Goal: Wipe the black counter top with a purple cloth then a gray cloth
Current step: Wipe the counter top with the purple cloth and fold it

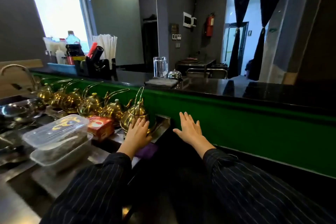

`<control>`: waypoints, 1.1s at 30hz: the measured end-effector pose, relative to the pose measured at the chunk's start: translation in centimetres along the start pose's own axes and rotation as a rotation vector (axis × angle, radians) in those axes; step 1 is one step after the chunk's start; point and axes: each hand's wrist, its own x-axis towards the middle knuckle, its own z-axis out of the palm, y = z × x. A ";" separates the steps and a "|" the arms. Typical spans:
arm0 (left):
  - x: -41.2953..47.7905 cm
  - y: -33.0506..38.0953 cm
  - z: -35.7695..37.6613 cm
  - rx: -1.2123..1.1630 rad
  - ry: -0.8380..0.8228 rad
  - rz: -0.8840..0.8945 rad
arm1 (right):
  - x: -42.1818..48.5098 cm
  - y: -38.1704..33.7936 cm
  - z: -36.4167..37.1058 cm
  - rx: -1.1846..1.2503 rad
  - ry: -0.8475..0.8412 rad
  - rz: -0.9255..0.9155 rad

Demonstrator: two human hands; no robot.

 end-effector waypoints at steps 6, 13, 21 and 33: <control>-1.6 -3.5 3.2 -0.116 0.002 -0.010 | -0.3 -4.5 6.3 -0.062 -0.082 -0.085; -2.4 -5.4 4.3 -0.347 0.131 -0.029 | -1.3 -7.6 10.0 -0.107 -0.009 -0.182; -2.9 -6.3 5.0 -0.563 0.128 -0.358 | -1.6 -8.0 10.0 0.252 -0.031 0.005; -3.8 -4.8 2.0 -0.697 0.173 -0.085 | -2.7 -7.7 8.3 0.671 -0.187 0.219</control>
